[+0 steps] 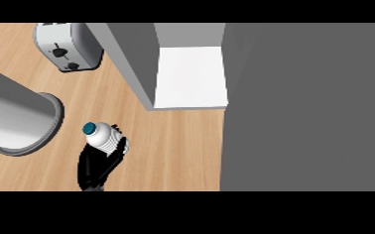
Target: Pick up the bottled water, place it into the cabinet and close the cabinet
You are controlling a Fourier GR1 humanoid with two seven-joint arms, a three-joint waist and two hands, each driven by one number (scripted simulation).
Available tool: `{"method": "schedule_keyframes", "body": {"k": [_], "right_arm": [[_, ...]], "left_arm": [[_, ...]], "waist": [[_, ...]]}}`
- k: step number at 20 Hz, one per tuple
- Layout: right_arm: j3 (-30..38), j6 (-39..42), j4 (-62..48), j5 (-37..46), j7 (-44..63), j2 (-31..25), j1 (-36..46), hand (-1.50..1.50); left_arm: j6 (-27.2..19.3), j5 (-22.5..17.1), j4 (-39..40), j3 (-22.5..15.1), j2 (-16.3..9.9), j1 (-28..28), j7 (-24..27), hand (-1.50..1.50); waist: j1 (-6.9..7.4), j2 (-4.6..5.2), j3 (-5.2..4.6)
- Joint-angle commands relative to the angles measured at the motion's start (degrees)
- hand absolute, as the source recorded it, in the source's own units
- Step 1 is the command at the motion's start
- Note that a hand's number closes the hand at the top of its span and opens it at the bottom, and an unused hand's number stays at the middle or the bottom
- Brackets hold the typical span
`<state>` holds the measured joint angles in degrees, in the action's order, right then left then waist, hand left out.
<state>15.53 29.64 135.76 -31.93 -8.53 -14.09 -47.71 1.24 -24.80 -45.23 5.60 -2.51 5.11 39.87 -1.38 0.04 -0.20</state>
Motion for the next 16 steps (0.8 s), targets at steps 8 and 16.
{"method": "schedule_keyframes", "body": {"k": [8, 16], "right_arm": [[4.77, -2.42, 12.17, -10.98, 4.86, -2.61, -4.58, -1.50], [1.97, -1.55, 8.14, -6.27, 1.72, -0.38, -1.62, -1.50]], "left_arm": [[11.19, -0.94, 6.60, 1.54, -4.05, 2.94, 4.44, 1.50], [20.27, -0.29, 10.13, 2.98, -12.93, 7.97, 5.26, 1.50]], "waist": [[-0.02, -0.06, 0.03], [0.33, -0.01, 0.09]]}}
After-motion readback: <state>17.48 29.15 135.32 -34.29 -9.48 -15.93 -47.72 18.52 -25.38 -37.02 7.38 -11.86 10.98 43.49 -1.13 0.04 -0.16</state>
